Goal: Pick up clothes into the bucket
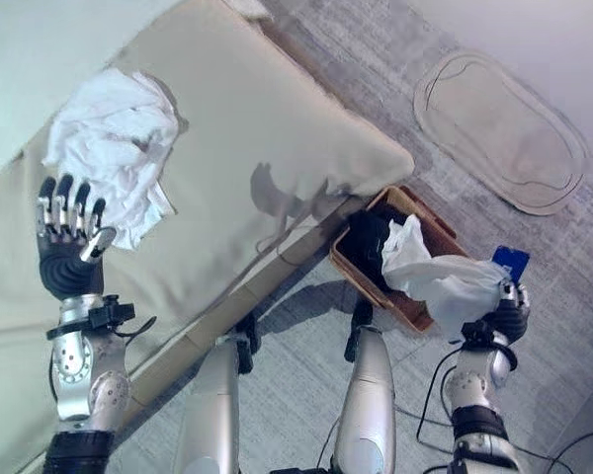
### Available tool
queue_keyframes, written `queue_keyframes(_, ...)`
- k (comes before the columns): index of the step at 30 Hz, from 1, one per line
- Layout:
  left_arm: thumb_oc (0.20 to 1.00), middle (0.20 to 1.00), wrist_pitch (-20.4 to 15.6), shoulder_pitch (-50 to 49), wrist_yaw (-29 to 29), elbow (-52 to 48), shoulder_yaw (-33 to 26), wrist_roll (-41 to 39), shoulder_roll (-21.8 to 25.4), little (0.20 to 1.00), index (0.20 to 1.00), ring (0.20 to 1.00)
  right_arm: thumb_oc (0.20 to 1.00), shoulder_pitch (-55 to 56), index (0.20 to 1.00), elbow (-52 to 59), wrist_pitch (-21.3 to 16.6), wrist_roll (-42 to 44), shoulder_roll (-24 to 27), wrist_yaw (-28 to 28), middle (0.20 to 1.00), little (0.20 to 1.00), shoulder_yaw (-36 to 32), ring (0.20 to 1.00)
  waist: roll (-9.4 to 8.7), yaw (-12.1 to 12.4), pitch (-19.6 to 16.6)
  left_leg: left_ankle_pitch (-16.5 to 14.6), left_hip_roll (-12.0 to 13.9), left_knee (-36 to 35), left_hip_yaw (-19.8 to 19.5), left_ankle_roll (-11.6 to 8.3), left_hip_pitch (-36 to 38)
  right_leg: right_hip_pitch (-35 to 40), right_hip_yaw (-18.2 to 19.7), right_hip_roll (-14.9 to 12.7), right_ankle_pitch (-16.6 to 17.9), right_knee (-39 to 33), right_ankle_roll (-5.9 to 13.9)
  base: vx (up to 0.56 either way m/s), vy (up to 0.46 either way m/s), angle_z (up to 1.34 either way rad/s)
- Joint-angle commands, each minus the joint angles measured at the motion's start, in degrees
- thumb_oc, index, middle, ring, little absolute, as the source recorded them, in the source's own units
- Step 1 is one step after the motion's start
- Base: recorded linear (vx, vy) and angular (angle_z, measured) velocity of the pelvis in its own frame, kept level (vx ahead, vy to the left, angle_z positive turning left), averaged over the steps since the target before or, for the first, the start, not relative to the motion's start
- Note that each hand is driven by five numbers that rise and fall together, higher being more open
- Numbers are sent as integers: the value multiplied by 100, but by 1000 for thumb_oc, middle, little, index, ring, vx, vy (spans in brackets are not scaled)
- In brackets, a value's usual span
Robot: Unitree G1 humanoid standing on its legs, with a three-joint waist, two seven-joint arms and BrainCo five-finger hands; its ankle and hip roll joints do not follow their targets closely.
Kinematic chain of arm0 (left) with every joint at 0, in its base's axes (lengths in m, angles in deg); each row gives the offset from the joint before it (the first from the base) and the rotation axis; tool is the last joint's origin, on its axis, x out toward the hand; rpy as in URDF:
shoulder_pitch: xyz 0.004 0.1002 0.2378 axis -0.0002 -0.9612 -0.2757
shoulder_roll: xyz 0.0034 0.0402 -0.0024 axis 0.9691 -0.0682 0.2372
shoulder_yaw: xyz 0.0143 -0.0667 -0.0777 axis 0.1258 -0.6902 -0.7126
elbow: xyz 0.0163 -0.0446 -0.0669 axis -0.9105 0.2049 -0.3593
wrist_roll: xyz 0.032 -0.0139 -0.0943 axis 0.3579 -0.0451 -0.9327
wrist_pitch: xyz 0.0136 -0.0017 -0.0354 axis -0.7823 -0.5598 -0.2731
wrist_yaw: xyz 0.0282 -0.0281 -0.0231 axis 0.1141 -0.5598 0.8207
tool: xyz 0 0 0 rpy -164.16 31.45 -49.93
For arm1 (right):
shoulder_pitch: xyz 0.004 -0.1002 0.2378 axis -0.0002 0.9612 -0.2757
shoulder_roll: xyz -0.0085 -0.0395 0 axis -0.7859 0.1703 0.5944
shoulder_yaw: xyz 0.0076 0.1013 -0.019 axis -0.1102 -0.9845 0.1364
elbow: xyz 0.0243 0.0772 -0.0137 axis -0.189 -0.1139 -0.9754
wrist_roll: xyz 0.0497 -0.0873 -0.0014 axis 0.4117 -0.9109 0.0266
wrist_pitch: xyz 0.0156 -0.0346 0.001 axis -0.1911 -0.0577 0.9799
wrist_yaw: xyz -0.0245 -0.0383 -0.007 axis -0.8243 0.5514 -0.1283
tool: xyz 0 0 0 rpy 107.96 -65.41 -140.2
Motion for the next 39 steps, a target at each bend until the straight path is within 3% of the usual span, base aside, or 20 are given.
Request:
queue_keyframes(1, 1000, 1000, -483, -52, -93, -434, 6, -191, 106, 1000, 1000, 1000, 200, -54, 200, -268, -543, 227, 480, -172, 200, 200, -134, 200, 137, 24, -466, -597, -93, 762, 79, 173, -431, -247, 65, 197, 462, -209, 46, 34, -15, -2)
queue_keyframes(2, 1000, 1000, -501, -33, -113, -474, 42, -217, 116, 1000, 1000, 1000, 200, -126, 200, -334, -562, 267, 509, -218, 200, 200, -136, 200, 171, 43, -469, -756, -83, 837, 44, 130, -455, -300, 111, 223, 299, -77, 94, -128, 8, -1)
queue_keyframes(3, 1000, 1000, -528, 15, -174, -514, 114, -223, 142, 1000, 1000, 1000, 200, -338, 200, -668, -594, 412, 681, -300, 200, 200, -204, 200, 218, 62, -420, -661, -100, 1007, 72, 180, -792, -656, 143, 210, 359, 99, 16, 40, -12, -3)
queue_keyframes(5, 1000, 1000, -558, 22, -200, -537, 147, -286, 176, 1000, 1000, 1000, 200, -475, 200, -956, -581, 453, 866, -392, 200, 200, -231, 200, 274, 92, -425, -859, -92, 1208, 9, 143, -956, -887, 233, 241, 152, 383, 57, 4, -1, -3)
queue_keyframes(14, 1000, 1000, -689, -28, -236, -813, 215, -558, 281, 1000, 1000, 1000, 200, -966, 200, -1819, -389, 215, 1642, -677, 200, 200, -19, 200, 453, 212, -355, -959, -103, 1683, 0, 189, -1763, -1791, 464, 246, 27, 909, -17, -4, 1, 0)
queue_keyframes(18, 1000, 1000, -734, -3, -288, -927, 231, -608, 267, 1000, 1000, 1000, 200, -1103, 200, -1940, -341, -43, 1635, -834, 200, 200, 198, 200, 504, 241, -350, -985, -103, 1823, 6, 214, -2003, -2080, 552, 249, -1, 1071, -42, 0, 0, 0)
queue_keyframes(29, 1000, 1000, -817, 39, -467, -1283, 322, -675, 444, 1000, 1000, 1000, 200, -1695, 200, -2462, 424, -2507, 1428, -1605, 200, 200, 1640, 200, 664, 347, -248, -1074, -197, 2360, -12, 318, -2661, -2834, 823, 236, -94, 1611, -159, 0, 0, -1)
queue_keyframes(39, 1000, 1000, -837, 35, -658, -1341, 339, -738, 504, 1000, 1000, 1000, 200, -2103, 200, -3062, 717, -3166, 1353, -2151, 200, 200, 1774, 200, 705, 387, -312, -1087, -242, 2628, -31, 349, -2972, -3197, 930, 264, -143, 1892, -204, 0, 0, 0)
